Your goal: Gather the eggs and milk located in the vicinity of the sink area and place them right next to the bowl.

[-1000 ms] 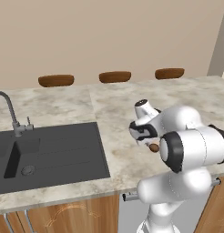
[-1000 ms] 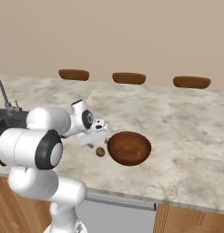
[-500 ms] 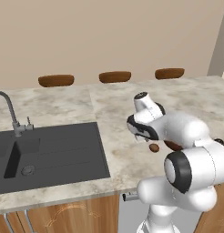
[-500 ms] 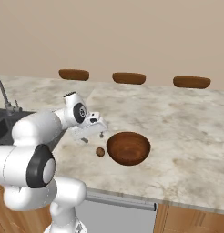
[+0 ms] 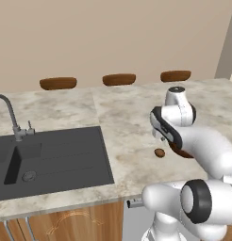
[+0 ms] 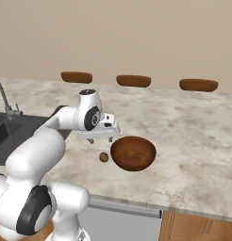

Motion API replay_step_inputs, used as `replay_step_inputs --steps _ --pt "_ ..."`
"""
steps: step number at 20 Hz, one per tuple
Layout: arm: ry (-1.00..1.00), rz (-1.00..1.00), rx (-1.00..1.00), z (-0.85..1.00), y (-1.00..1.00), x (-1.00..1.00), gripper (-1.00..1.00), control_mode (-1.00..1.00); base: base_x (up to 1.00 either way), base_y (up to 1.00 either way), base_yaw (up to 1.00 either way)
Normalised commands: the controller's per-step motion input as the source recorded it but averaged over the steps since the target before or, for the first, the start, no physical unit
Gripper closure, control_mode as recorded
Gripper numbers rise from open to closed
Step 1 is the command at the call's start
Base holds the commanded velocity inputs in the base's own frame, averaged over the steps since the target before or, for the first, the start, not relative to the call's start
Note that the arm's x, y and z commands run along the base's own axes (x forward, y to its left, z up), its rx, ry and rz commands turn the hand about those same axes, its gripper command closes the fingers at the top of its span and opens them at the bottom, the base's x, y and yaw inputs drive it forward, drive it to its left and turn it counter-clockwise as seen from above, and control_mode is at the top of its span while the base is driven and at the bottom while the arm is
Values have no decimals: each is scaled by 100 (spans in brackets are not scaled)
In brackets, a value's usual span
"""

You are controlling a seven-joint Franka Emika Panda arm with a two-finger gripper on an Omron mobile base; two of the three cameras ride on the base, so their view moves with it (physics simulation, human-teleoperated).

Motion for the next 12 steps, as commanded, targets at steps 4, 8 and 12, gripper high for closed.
replay_step_inputs --steps 4,8,12 --pt "19 0 18 39 -11 -33 -100 -100 0 0 0" --pt "17 3 22 8 0 -37 -100 -100 0 0 0" --pt "10 2 14 3 0 -51 -100 -100 0 0 0"
